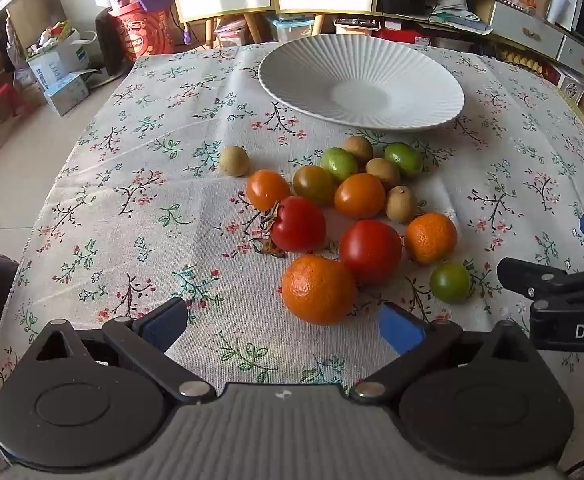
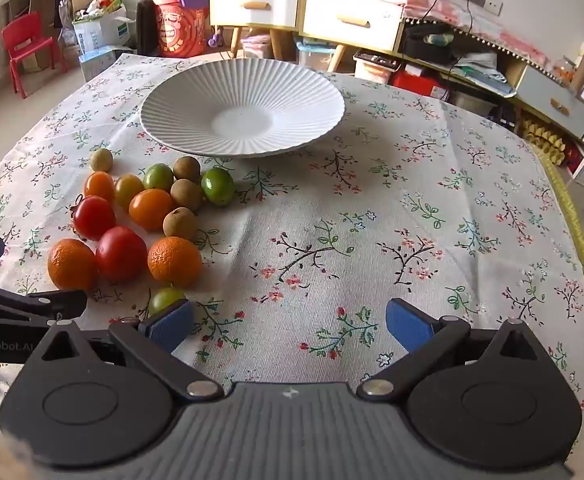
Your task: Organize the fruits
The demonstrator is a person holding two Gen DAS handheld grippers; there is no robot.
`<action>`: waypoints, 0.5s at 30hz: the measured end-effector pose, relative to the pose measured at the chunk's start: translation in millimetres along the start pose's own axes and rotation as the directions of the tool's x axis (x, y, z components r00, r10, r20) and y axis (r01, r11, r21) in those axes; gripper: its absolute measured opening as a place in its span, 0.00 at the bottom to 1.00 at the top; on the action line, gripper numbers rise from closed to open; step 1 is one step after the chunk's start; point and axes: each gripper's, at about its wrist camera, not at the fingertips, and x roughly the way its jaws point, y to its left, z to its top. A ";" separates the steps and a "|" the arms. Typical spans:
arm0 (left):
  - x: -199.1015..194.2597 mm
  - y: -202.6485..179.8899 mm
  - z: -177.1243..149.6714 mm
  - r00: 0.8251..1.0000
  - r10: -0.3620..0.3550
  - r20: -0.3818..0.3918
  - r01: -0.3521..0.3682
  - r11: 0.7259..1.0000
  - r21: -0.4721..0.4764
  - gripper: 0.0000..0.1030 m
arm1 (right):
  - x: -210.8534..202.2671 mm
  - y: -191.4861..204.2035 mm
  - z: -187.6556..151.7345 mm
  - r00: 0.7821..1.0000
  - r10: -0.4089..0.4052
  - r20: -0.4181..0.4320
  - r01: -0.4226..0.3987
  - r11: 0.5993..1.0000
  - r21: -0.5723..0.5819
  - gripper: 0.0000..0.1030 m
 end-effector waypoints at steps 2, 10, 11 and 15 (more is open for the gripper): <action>-2.1 2.7 2.2 1.000 -0.012 0.007 0.012 1.000 -0.007 0.98 | -0.2 0.8 -0.1 1.000 0.002 0.001 -0.002 1.000 -0.002 0.99; -3.0 -0.8 -0.5 1.000 -0.013 0.021 0.013 1.000 0.001 0.98 | -3.8 0.0 -1.5 1.000 0.003 -0.005 -0.003 1.000 -0.014 0.99; -3.2 -1.2 -0.6 1.000 -0.012 0.021 0.012 1.000 0.002 0.98 | -3.7 -1.4 -1.2 1.000 0.004 -0.006 -0.004 1.000 -0.014 0.99; -2.3 -0.9 -0.7 1.000 -0.013 0.019 0.013 1.000 0.003 0.98 | -3.8 3.9 -1.5 1.000 0.001 0.002 -0.001 1.000 -0.014 0.99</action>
